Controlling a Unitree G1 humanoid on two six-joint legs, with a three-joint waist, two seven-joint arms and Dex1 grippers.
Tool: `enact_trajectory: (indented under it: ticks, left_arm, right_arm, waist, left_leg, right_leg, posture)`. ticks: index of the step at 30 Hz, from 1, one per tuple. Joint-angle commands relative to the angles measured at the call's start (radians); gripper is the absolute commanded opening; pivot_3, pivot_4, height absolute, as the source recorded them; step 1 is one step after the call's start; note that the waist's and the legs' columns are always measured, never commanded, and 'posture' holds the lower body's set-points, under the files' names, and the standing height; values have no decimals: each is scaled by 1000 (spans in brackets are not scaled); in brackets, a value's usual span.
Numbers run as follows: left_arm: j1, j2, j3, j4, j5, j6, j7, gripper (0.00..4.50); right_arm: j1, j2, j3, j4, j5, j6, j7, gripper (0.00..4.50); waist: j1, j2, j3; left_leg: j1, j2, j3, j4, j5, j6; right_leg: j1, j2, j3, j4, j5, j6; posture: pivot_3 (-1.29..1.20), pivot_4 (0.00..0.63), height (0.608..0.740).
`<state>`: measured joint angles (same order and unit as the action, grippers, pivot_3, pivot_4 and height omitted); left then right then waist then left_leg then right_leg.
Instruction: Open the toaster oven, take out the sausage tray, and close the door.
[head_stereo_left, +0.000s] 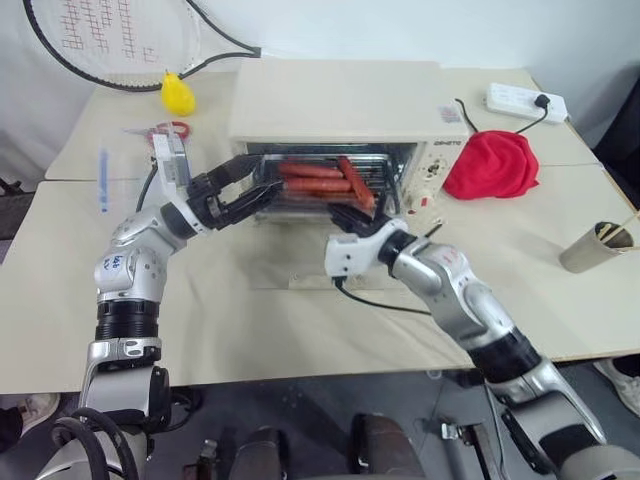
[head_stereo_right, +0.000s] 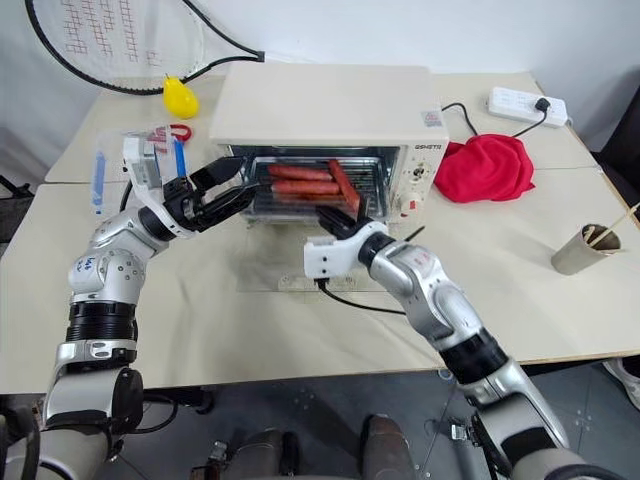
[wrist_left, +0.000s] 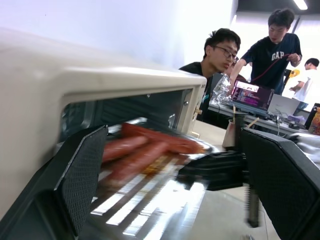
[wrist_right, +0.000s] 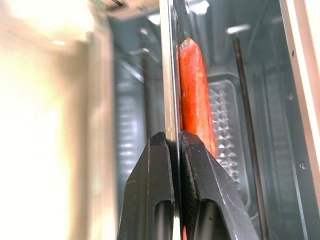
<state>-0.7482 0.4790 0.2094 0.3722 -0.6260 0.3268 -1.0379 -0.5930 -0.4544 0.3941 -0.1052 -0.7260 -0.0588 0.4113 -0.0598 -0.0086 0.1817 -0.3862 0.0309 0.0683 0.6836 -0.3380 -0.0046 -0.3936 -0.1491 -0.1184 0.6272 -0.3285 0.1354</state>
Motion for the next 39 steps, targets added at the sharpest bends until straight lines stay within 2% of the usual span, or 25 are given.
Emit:
enact_trajectory:
  ticks: [1, 11, 21, 28, 33, 39]
  left_arm:
    - [-18, 20, 16, 16, 3, -6, -29, 4500]
    - [-79, 7, -4, 132, 43, -50, -94, 4500]
    - [-117, -7, 0, 195, 59, -58, -120, 4500]
    - [-86, 20, -3, 152, 41, 20, -155, 4500]
    - [20, 136, 14, 53, -41, 335, -159, 4500]
    - [82, 195, 79, -106, -169, 715, 6, 4500]
  right_arm:
    - [37, -39, -51, -108, 9, 5, 32, 7]
    - [179, -109, -108, -270, -3, 9, 79, 7]
    - [237, -138, -149, -327, -13, 6, 94, 7]
    - [228, -150, -158, -326, -15, -18, 87, 7]
    - [306, -159, -184, -385, -7, -54, 80, 7]
    - [368, -182, -227, -439, 25, -118, 71, 7]
  waist:
    - [8, 0, 0]
    - [55, 0, 0]
    - [57, 0, 0]
    - [56, 0, 0]
    - [53, 0, 0]
    - [60, -1, 0]
  left_leg:
    - [0, 0, 0, 0, 0, 0]
    - [-1, -1, 0, 1, 0, 0]
    - [-1, -1, 1, 3, 1, 1]
    - [-1, -1, 1, 3, 1, 1]
    - [-1, -1, 1, 2, 1, 1]
    - [-1, -1, -1, 5, 1, 1]
  right_leg:
    - [0, 0, 0, 0, 0, 0]
    - [0, 0, -1, 0, 0, 0]
    - [1, 0, -1, -1, 0, 0]
    - [1, 0, -1, 0, 0, 0]
    - [1, 0, -1, 0, 0, 0]
    - [2, 0, -1, 0, 0, 0]
  posture:
    - [0, 150, 740]
    - [0, 150, 740]
    - [0, 150, 740]
    - [0, 150, 740]
    - [0, 150, 740]
    - [0, 150, 740]
